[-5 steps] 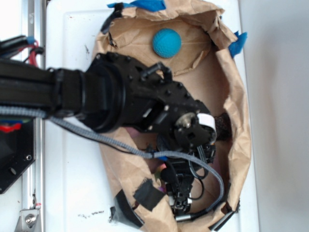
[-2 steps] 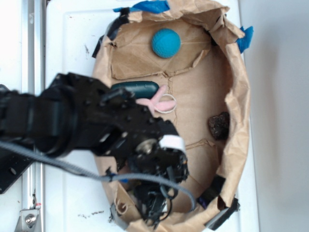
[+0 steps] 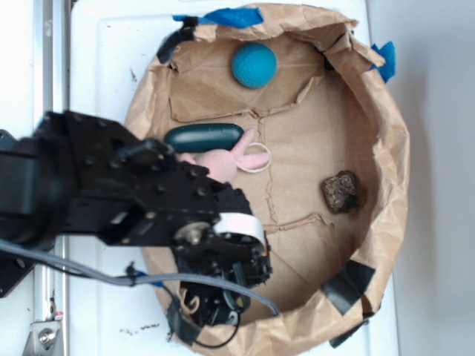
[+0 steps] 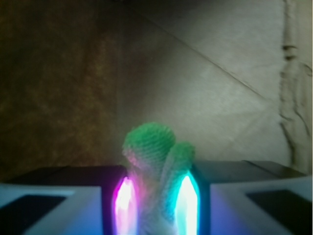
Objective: Grab the green animal.
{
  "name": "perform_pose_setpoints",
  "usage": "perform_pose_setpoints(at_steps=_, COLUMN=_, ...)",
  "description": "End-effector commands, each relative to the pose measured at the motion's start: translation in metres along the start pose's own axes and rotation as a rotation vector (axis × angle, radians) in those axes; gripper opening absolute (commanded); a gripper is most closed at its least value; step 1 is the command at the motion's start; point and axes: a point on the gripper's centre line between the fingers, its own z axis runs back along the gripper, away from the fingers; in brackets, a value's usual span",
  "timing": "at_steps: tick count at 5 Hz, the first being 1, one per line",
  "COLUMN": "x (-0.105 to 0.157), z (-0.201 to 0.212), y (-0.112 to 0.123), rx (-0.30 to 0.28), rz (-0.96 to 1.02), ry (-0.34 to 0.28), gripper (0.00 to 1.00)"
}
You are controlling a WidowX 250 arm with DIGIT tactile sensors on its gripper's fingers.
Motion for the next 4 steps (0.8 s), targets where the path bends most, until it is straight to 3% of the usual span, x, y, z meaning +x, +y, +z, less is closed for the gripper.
perform_pose_setpoints(at_steps=1, x=-0.011, z=0.041, y=0.011, rx=0.156, rz=0.099, ry=-0.159, gripper=0.00)
perform_pose_setpoints(at_steps=2, x=0.001, z=0.052, y=0.028, rx=0.258, rz=0.191, ry=-0.218, gripper=0.00)
perform_pose_setpoints(at_steps=3, x=0.017, z=0.058, y=0.042, rx=0.321, rz=0.257, ry=-0.244, gripper=0.00)
perform_pose_setpoints(at_steps=4, x=0.035, z=0.070, y=0.061, rx=0.347, rz=0.318, ry=-0.251, gripper=0.00)
